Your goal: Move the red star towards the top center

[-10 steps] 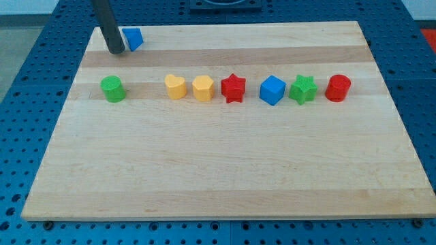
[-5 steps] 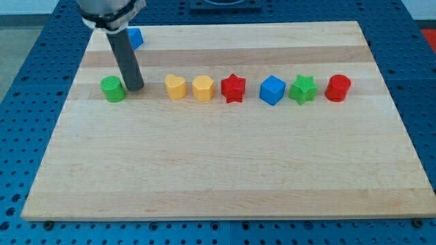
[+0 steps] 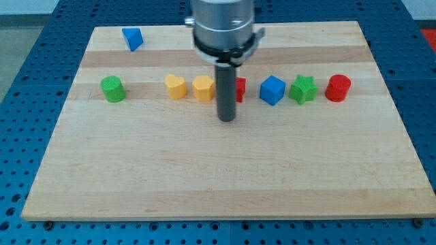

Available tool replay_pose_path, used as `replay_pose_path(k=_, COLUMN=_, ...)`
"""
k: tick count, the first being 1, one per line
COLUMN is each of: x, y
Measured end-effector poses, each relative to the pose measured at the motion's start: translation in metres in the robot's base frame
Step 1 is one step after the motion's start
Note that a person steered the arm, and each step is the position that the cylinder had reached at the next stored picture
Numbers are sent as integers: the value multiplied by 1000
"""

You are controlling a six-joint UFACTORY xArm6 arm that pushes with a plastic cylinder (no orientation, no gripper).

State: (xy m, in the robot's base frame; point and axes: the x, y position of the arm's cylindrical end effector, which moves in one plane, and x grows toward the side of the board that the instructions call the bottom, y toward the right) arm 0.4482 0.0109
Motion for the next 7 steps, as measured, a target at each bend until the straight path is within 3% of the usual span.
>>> replay_pose_path(k=4, x=-58, y=28)
replay_pose_path(k=6, x=-16, y=26)
replay_pose_path(k=7, x=-18, y=10)
